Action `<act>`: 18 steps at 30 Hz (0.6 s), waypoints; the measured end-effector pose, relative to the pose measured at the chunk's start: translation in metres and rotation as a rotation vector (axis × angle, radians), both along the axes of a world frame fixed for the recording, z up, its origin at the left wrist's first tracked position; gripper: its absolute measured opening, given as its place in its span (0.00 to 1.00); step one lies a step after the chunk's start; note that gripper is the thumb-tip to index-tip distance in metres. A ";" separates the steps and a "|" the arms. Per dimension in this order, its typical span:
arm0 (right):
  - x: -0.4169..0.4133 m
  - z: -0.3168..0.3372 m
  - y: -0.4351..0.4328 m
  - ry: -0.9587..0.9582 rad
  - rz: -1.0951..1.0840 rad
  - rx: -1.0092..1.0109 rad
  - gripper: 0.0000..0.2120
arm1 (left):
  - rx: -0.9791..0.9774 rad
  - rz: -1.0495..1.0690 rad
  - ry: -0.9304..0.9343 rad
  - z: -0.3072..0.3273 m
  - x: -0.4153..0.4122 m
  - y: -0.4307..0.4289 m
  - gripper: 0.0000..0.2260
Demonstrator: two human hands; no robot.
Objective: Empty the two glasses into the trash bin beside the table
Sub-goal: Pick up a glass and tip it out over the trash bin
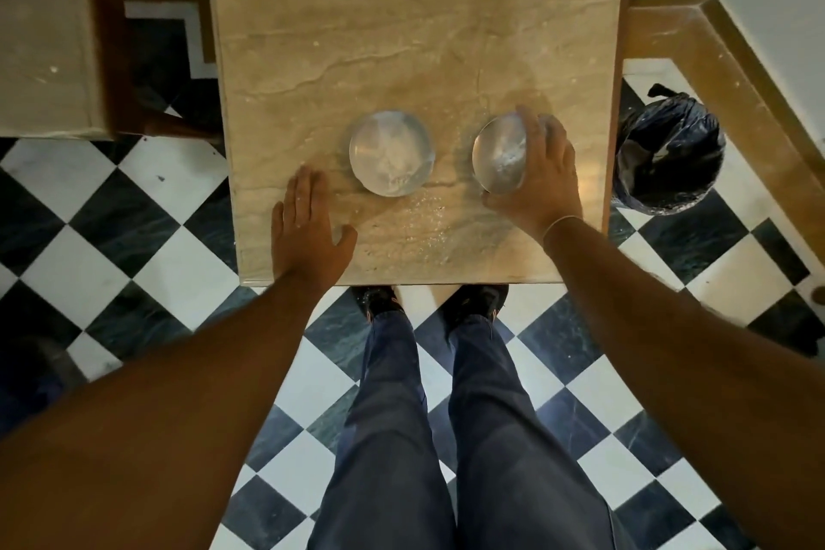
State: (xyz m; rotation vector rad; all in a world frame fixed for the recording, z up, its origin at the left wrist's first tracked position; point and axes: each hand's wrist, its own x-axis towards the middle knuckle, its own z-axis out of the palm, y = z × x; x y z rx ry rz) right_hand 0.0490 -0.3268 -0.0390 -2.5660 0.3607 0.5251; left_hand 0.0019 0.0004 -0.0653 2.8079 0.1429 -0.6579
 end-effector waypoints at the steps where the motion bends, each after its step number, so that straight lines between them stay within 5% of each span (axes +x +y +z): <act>1: 0.001 -0.001 -0.001 -0.008 0.003 0.005 0.61 | -0.016 0.015 -0.023 0.001 0.000 0.000 0.38; 5: -0.003 0.003 -0.001 -0.056 -0.043 0.019 0.58 | -0.012 0.145 -0.204 0.019 0.005 -0.008 0.32; 7: -0.007 0.005 -0.003 -0.103 -0.048 0.026 0.57 | 0.071 0.089 -0.389 0.032 0.015 -0.018 0.27; 10: -0.016 0.011 -0.005 -0.154 -0.029 0.066 0.57 | -0.062 -0.039 -0.595 0.049 0.038 -0.042 0.20; 13: -0.025 0.022 -0.005 -0.212 0.016 0.108 0.56 | -0.276 -0.122 -0.404 0.071 0.061 -0.087 0.22; 16: -0.036 0.035 -0.005 -0.255 0.031 0.153 0.56 | -0.265 -0.191 -0.081 0.085 0.073 -0.135 0.28; 18: -0.043 0.043 -0.007 -0.273 0.001 0.188 0.56 | -0.259 -0.250 -0.023 0.087 0.075 -0.157 0.25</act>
